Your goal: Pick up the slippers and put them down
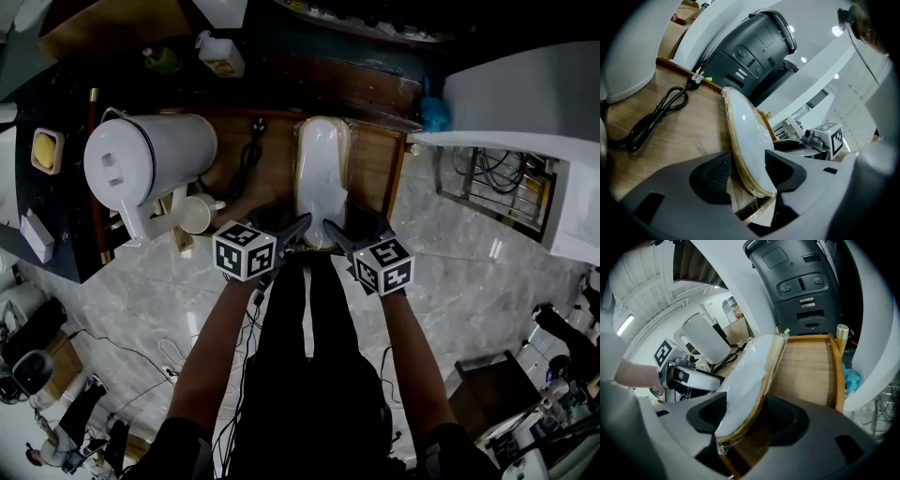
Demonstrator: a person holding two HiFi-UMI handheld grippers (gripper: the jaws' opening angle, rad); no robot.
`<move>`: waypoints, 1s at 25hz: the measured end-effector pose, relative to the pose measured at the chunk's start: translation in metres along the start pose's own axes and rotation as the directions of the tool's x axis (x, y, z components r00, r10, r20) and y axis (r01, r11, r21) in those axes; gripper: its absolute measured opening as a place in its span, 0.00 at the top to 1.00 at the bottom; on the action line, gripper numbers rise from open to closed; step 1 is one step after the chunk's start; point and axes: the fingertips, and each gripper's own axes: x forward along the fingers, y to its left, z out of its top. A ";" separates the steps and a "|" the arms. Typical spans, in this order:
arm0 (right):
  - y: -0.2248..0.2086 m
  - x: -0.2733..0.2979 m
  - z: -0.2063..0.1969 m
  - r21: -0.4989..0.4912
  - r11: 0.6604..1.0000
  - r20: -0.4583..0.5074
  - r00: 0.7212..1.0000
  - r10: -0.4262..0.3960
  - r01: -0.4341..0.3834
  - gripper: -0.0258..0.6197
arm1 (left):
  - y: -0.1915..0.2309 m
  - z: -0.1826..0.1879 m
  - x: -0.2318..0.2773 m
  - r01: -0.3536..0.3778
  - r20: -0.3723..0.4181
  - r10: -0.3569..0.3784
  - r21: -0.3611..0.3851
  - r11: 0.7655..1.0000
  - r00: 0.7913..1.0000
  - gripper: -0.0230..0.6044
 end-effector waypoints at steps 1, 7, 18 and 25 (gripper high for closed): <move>-0.001 0.003 -0.001 0.011 1.000 -0.006 1.000 0.003 -0.003 0.57 | 0.002 -0.001 0.004 -0.006 -0.016 0.006 0.010 1.000 1.000 0.62; -0.005 0.007 -0.004 0.043 0.999 -0.018 1.000 0.000 0.001 0.57 | 0.006 -0.003 0.012 -0.003 -0.055 0.003 0.008 1.000 0.998 0.62; -0.001 0.011 0.001 0.048 0.998 -0.042 0.999 -0.031 0.033 0.58 | 0.004 -0.003 0.011 -0.043 -0.063 0.042 -0.011 0.999 0.997 0.65; 0.015 -0.004 0.020 0.017 0.999 -0.015 0.999 -0.032 0.032 0.59 | -0.012 0.009 -0.011 -0.057 -0.026 0.057 -0.003 0.998 0.998 0.65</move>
